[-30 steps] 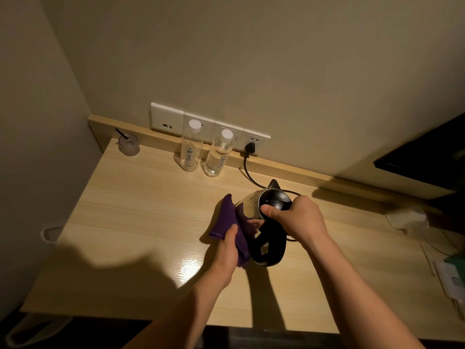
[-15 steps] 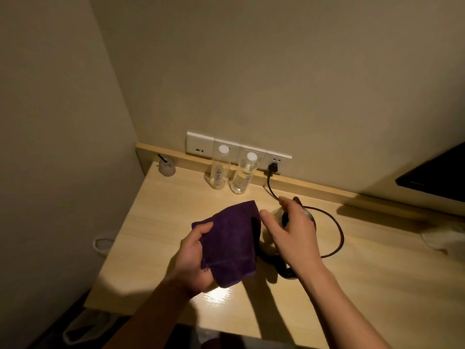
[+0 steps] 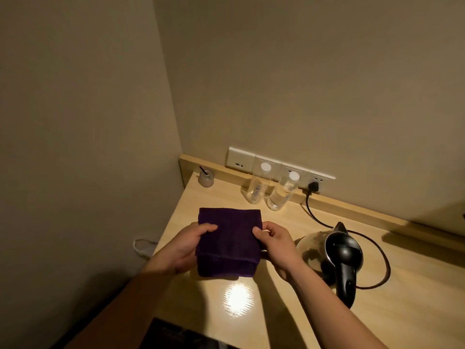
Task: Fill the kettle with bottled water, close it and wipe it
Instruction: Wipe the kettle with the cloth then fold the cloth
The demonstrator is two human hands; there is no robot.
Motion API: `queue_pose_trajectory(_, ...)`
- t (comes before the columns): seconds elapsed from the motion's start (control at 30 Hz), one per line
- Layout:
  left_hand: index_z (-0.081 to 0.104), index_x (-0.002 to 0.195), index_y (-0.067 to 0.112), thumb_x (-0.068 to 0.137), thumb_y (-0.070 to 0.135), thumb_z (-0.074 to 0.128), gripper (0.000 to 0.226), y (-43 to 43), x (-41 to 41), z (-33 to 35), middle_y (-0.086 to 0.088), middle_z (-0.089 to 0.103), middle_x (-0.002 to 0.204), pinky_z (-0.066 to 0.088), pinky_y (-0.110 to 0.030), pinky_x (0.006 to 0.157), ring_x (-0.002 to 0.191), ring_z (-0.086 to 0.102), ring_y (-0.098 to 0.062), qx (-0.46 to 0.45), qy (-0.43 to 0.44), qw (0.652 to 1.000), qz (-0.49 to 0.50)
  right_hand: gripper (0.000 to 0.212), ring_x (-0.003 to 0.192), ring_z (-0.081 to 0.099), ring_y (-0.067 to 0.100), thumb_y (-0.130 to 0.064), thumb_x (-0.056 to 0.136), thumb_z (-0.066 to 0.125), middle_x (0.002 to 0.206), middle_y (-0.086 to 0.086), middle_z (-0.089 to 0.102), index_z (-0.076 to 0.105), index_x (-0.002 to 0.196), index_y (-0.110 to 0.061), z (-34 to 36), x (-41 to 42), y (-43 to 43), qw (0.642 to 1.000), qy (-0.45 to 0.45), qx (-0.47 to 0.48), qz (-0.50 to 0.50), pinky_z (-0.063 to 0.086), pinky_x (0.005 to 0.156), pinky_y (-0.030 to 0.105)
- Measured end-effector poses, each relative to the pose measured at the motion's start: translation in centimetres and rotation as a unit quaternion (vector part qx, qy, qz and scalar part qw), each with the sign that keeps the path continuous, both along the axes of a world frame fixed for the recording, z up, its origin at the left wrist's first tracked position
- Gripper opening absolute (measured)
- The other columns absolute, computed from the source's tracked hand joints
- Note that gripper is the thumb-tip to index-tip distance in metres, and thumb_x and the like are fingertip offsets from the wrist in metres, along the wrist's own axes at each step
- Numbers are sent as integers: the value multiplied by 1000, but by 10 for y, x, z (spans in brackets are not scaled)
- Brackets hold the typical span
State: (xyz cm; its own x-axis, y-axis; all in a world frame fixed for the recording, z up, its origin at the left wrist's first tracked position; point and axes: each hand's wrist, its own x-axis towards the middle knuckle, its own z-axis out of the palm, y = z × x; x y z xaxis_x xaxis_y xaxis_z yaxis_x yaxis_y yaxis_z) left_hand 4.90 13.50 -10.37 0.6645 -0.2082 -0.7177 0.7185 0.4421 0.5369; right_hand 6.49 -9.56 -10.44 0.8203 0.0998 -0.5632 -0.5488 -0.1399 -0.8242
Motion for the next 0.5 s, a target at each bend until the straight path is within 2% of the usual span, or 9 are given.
queue_pose_trajectory(0.13, 55, 141, 9, 103, 14, 59, 39, 27, 26, -27, -16, 69, 133, 49, -55, 110, 123, 66, -34, 139, -54, 987, -57, 14, 79, 73, 31, -14, 105, 61, 90, 17, 78, 65, 93, -7, -20, 21, 25, 1000, 12, -9, -9, 60, 76, 50)
queue_pose_trajectory(0.3, 51, 144, 15, 107, 16, 48, 37, 47, 65, -67, -12, 64, 136, 50, -56, 109, 125, 62, -33, 249, -100, 953, -138, 11, 84, 66, 34, -3, 106, 51, 100, 27, 71, 61, 111, -1, -56, 49, 54, 999, 40, -16, -14, 55, 73, 47)
queue_pose_trajectory(0.4, 43, 150, 9, 108, 13, 45, 42, 57, 87, -93, -17, 59, 142, 44, -54, 114, 132, 57, -35, 315, -156, 916, -195, 20, 86, 64, 33, -1, 106, 46, 102, 25, 67, 62, 113, -9, -78, 63, 67, 998, 44, -38, -12, 58, 76, 52)
queue_pose_trajectory(0.5, 34, 157, 8, 110, 19, 43, 49, 60, 100, -119, -17, 53, 151, 39, -46, 117, 139, 50, -35, 394, -184, 868, -239, 19, 91, 67, 35, 0, 105, 46, 104, 23, 67, 61, 113, -10, -99, 72, 77, 996, 19, -92, -1, 58, 83, 60)
